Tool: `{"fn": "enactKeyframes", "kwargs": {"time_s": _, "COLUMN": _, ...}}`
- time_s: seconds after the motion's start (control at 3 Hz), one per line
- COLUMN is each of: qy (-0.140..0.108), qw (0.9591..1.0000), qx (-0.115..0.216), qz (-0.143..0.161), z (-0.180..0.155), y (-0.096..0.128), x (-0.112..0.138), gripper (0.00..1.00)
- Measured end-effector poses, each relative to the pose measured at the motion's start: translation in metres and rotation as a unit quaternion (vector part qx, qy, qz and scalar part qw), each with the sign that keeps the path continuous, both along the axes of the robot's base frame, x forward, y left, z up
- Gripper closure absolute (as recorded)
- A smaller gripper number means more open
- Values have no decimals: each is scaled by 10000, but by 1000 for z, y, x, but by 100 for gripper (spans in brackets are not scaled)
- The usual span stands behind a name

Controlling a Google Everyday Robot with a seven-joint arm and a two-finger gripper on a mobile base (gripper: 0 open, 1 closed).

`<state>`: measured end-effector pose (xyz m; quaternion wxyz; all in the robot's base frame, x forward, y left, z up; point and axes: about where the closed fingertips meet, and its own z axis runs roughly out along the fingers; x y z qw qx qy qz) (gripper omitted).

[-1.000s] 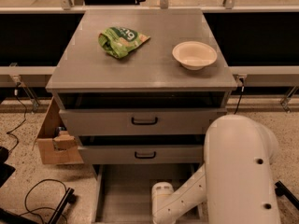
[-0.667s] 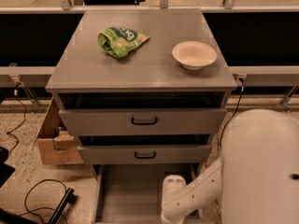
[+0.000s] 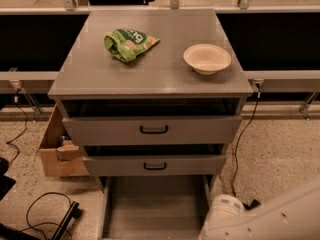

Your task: Open bottom drawer

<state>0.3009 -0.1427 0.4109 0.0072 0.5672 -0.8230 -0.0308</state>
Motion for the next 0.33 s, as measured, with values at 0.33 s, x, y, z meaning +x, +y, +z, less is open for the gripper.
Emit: {"fn": "enactKeyframes", "kwargs": {"time_s": 0.33, "qy": -210, "qw": 9996, "qx": -120, "qz": 127, "z": 51, "y": -19, "x": -18, "gripper": 0}}
